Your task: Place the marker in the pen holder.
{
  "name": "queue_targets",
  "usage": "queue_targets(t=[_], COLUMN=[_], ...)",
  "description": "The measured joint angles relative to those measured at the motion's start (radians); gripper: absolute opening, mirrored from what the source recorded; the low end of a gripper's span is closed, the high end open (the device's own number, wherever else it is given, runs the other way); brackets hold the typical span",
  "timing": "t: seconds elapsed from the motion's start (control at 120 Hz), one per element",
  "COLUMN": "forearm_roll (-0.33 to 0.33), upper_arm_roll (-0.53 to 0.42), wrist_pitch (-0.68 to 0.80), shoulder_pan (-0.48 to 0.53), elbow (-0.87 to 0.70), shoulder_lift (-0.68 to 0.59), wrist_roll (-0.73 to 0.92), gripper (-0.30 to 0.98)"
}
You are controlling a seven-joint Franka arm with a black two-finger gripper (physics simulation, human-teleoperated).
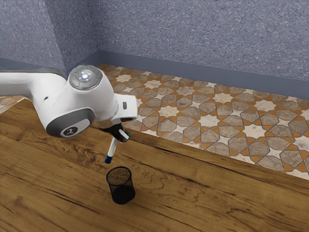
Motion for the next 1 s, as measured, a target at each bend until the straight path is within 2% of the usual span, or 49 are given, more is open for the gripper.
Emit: queue_targets(t=[0.167, 0.333, 0.558, 0.75, 0.917, 1.0], forearm_roll=[-0.078, -0.1, -0.022, 0.011, -0.007, -0.009], upper_arm_roll=[-0.04, -0.043, -0.042, -0.042, -0.042, -0.042], wrist_pitch=[0.016, 0.022, 0.041, 0.058, 0.067, 0.067], shoulder_pan=[0.001, 0.007, 0.011, 0.024, 0.024, 0.024], elbow=[-0.039, -0.047, -0.038, -0.036, -0.036, -0.036], shoulder_lift=[-0.006, 0.003, 0.047, 0.057, 0.057, 0.056], wrist_roll=[-0.111, -0.195, -0.273, -0.319, -0.336, -0.342], gripper=[-0.06, -0.06, -0.06, -0.06, 0.29, 0.42])
